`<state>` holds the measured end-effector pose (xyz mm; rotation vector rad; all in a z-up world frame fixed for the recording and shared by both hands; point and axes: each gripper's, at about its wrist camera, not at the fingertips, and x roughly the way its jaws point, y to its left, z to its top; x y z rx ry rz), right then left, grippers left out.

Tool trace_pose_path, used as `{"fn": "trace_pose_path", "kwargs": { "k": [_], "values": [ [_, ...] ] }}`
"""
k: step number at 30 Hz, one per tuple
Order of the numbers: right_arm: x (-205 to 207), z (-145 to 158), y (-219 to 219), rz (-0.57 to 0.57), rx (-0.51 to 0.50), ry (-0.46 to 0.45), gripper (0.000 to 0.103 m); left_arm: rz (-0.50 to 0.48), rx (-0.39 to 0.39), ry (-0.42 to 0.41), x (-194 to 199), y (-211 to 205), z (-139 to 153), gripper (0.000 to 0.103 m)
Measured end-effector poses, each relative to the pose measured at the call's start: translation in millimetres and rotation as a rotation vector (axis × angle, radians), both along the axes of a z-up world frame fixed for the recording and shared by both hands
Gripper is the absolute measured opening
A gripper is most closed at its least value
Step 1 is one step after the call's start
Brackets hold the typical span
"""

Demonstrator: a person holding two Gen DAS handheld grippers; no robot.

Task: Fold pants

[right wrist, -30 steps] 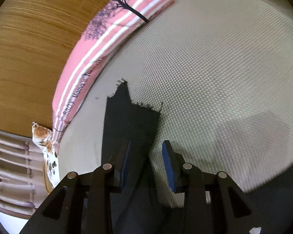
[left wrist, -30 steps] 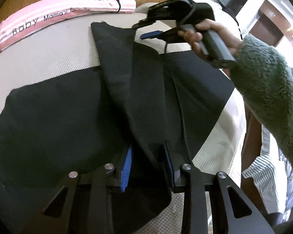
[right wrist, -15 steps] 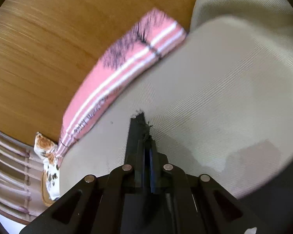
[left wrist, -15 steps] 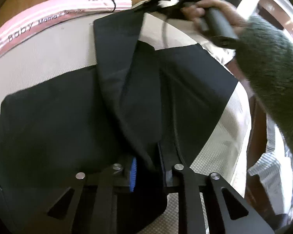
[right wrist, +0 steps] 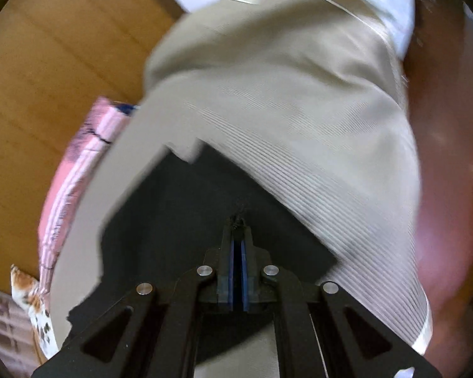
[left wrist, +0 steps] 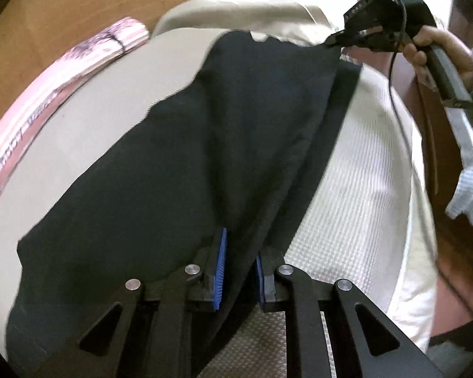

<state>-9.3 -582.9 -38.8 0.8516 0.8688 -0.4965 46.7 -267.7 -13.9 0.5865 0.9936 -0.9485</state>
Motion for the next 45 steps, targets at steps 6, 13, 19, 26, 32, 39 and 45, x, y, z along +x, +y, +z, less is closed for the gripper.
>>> {"fn": "trace_pose_path", "kwargs": {
  "k": [6, 13, 19, 26, 32, 39, 45],
  "values": [
    [-13, 6, 0, -0.02, -0.024, -0.038, 0.003, 0.008, 0.006, -0.013, -2, -4, 0, 0.017],
    [-36, -7, -4, -0.045, -0.067, 0.028, 0.003, -0.023, 0.011, -0.044, -9, -8, 0, 0.017],
    [-40, -17, -5, -0.056, -0.07, 0.043, 0.002, -0.024, -0.013, -0.035, -8, -4, -1, 0.018],
    [-43, 1, -8, -0.082, -0.136, 0.08, 0.038, 0.057, -0.102, 0.145, 17, 24, 11, 0.036],
    [-13, 25, 17, 0.029, -0.186, 0.04, 0.038, 0.226, -0.197, 0.108, 47, 88, 35, 0.05],
    [66, 14, 93, 0.317, -0.123, 0.004, 0.038, 0.536, -0.182, 0.055, 89, 180, 36, 0.05],
    [105, -15, 143, 0.465, -0.096, 0.06, 0.038, 0.736, -0.143, 0.033, 101, 259, 27, 0.05]
  ]
}}
